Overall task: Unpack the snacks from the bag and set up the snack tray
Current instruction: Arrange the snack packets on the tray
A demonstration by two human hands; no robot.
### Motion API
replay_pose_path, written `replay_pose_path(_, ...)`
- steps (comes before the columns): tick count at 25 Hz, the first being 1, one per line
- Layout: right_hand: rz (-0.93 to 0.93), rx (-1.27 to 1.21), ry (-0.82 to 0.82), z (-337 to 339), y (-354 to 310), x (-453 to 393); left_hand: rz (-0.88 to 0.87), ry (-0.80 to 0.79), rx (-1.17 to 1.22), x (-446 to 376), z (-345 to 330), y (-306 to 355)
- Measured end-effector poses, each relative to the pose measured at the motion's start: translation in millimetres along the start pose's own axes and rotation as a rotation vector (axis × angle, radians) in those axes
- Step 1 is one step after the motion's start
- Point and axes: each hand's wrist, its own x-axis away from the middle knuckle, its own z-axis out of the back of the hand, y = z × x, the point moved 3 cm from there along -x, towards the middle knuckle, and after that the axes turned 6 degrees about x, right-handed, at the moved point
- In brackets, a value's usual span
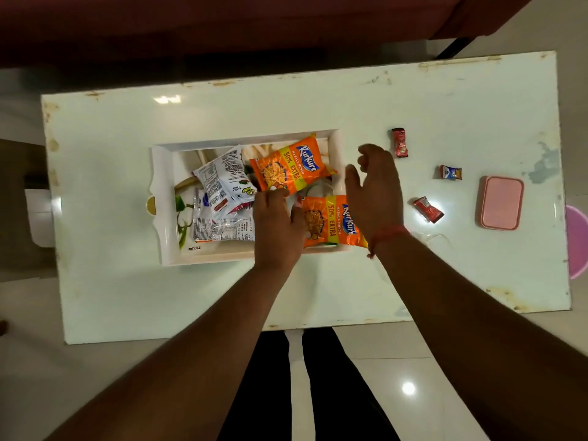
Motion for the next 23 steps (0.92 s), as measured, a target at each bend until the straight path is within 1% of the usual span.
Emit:
replay_pose_path(2, -0.015, 0.021, -0.201, -22.7, -22.5, -27.9, 0.075, 0.045, 0.029, -5.0, -0.2, 4.4)
replay_pose_path(4, -0.096, 0.04, -0.384, -45.4, -36.4, -54.1, 0.104, 0.04, 0.045, -9.1, -2.9, 7.4)
replay_pose_path(6, -0.19, 0.018, -0.493, -60.5, -40.4, -70.5, 0.109, 0.004, 0.022, -11.7, -7.0, 7.9)
replay_pose_path(8, -0.193, 0.067, -0.57, -67.1, -38.2, -78.1, 0.09, -0.036, -0.049, -13.7, -10.7, 8.0)
replay_pose_path(9, -0.164, 0.092, -0.574, -66.7, -35.7, -79.2, 0.084, -0.046, -0.074, -15.1, -12.0, 9.1)
replay_pose_path(11, -0.106, 0.073, -0.492, -58.3, -27.1, -77.7, 0.063, -0.084, -0.076, -20.1, -14.9, 13.6)
replay_pose_path(14, -0.112, -0.023, -0.32, -39.2, -7.7, -71.4, -0.028, -0.245, -0.074, -30.4, -26.0, 19.6)
replay_pose_path(16, -0.126, -0.062, -0.237, -30.2, 3.5, -67.5, -0.078, -0.373, -0.096, -37.2, -35.8, 22.4)
replay_pose_path(18, -0.129, -0.091, -0.193, -25.1, 9.2, -66.4, -0.112, -0.454, -0.144, -44.1, -43.7, 25.4)
replay_pose_path(21, -0.124, -0.137, -0.167, -21.9, 12.8, -69.0, -0.117, -0.5, -0.179, -54.1, -49.6, 29.3)
replay_pose_path(23, -0.115, -0.152, -0.186, -20.4, 13.3, -71.6, -0.112, -0.52, -0.185, -57.7, -50.5, 29.2)
